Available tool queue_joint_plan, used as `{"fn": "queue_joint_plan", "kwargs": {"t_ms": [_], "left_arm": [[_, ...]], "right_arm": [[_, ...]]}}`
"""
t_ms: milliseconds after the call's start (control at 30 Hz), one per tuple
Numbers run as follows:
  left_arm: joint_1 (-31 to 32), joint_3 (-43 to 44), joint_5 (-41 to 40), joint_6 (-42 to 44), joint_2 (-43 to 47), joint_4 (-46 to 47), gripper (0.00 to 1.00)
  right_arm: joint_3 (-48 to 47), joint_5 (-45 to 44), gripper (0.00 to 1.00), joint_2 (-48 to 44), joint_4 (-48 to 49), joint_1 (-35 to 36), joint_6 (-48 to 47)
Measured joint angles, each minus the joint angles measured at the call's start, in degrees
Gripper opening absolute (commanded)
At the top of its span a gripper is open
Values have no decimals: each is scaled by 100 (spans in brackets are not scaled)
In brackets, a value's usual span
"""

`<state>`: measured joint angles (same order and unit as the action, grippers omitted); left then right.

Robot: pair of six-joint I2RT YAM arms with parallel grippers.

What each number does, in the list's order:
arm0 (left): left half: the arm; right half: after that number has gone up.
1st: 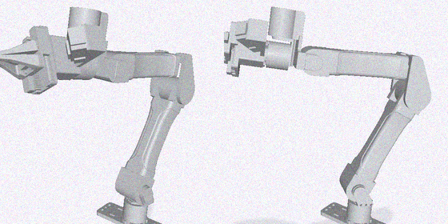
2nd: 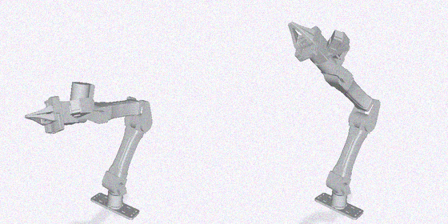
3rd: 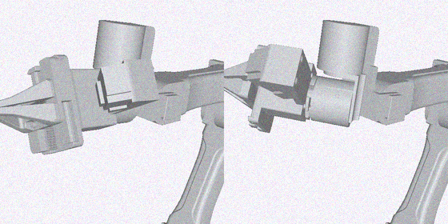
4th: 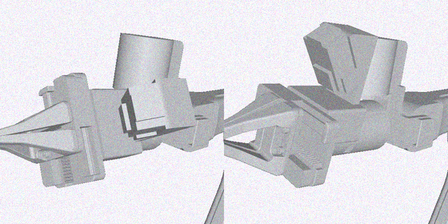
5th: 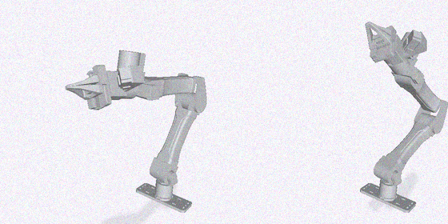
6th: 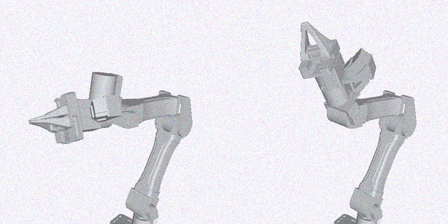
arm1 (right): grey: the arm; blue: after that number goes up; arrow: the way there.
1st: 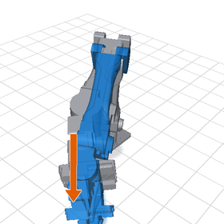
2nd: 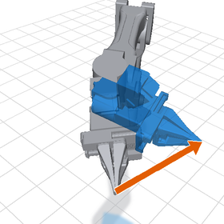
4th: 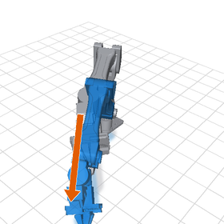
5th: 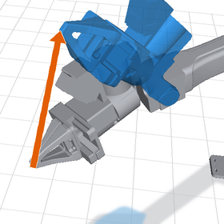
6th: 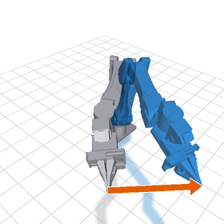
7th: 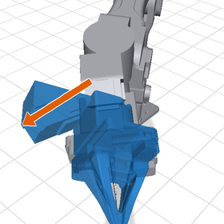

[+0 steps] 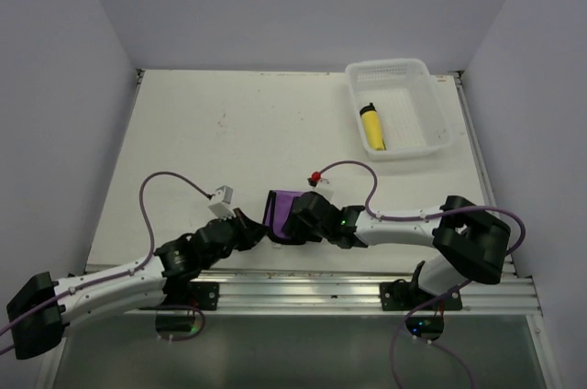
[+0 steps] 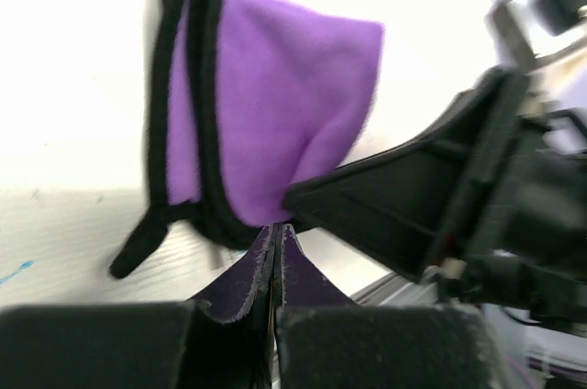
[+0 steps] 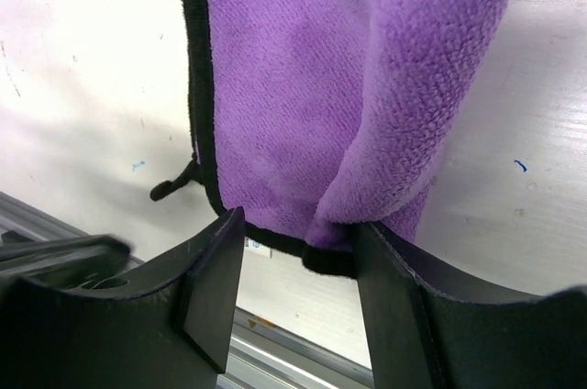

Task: Roll the towels
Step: Roll the towel

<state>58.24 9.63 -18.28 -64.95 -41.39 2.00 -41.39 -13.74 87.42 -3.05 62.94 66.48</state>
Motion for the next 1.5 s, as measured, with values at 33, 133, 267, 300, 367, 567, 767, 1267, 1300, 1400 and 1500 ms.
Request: {"fn": "queue_joint_plan", "kwargs": {"t_ms": [33, 133, 267, 300, 367, 567, 767, 1267, 1300, 1400, 1500], "left_arm": [[0, -48, -31, 0, 247, -26, 0], [-7, -127, -61, 170, 623, 136, 0], [-7, -149, -50, 413, 457, 341, 0], [-7, -164, -39, 455, 413, 413, 0], [-4, -269, 0, 501, 321, 673, 0], [7, -466, 20, 514, 256, 1130, 0], [125, -509, 24, 507, -133, 1657, 0], [522, -525, -514, 293, -1366, 2479, 0], [538, -525, -538, 295, -1451, 2509, 0], [577, -525, -605, 302, -1635, 2684, 0], [605, -525, -623, 361, -1762, 2977, 0]], "right_arm": [[0, 2, 56, 4, 7, -2, 26], [0, 46, 59, 46, 68, -35, 120], [-61, 238, 62, 136, 107, -157, 295], [-85, 289, 62, 160, 127, -192, 328], [-109, 348, 63, 216, 186, -249, 426], [-142, 525, 65, 334, 350, -376, 776], [-494, 726, 67, 667, 326, -450, 1054], [-619, 745, 70, 726, 181, -485, 1517], [-619, 745, 70, 726, 179, -485, 1537], [-619, 752, 71, 726, 179, -490, 1565], [-625, 778, 71, 734, 177, -496, 1598]]}}
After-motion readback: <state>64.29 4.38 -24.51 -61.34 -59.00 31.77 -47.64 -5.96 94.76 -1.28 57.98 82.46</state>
